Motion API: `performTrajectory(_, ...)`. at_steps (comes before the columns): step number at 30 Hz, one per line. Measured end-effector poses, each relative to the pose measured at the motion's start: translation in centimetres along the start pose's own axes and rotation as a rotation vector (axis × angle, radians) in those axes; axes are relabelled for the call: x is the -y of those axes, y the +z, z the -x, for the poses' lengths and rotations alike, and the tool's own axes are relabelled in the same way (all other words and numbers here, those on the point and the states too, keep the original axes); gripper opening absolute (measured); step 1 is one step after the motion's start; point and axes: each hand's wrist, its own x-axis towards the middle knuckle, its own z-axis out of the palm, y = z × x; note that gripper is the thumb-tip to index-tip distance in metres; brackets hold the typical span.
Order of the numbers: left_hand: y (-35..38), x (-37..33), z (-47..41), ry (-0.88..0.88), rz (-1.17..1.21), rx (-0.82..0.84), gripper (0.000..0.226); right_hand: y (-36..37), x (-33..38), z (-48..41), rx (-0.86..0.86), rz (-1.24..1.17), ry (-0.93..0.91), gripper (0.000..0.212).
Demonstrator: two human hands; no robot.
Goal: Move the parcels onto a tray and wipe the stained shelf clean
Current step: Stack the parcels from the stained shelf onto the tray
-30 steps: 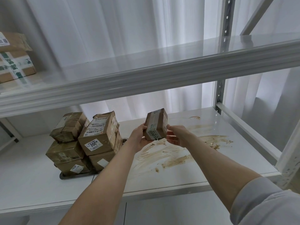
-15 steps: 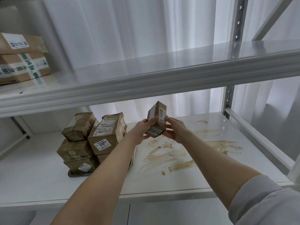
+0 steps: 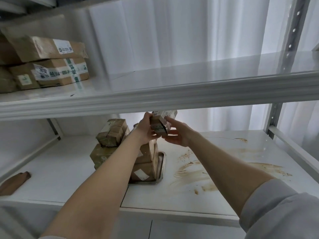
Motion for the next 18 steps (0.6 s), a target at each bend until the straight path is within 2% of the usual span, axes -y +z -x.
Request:
performTrajectory(4, -2.6, -1.5, 0.5, 0.089, -0.129, -0.108, 0.029, 2.9, 0.7, -1.0, 0.003, 0.023, -0.037, 0.045)
performTrajectory(8, -5.4, -2.5, -0.1, 0.287, -0.280, -0.423, 0.013, 5.9, 1.0, -2.0, -0.083, 0.067, -0.093, 0.033)
performTrajectory(10, -6.7, -2.5, -0.5, 0.316, -0.353, -0.550, 0.020, 7.4, 1.1, -2.6, -0.137, 0.100, -0.114, 0.019)
performTrajectory(13, -8.2, -2.4, -0.8, 0.315, -0.372, -0.544, 0.029, 9.0, 0.8, -3.7, -0.222, 0.167, -0.139, 0.016)
performTrajectory(18, -8.9, -1.7, -0.5, 0.283, -0.494, -0.461, 0.025, 9.9, 0.0, -5.0, -0.308, 0.289, -0.178, 0.021)
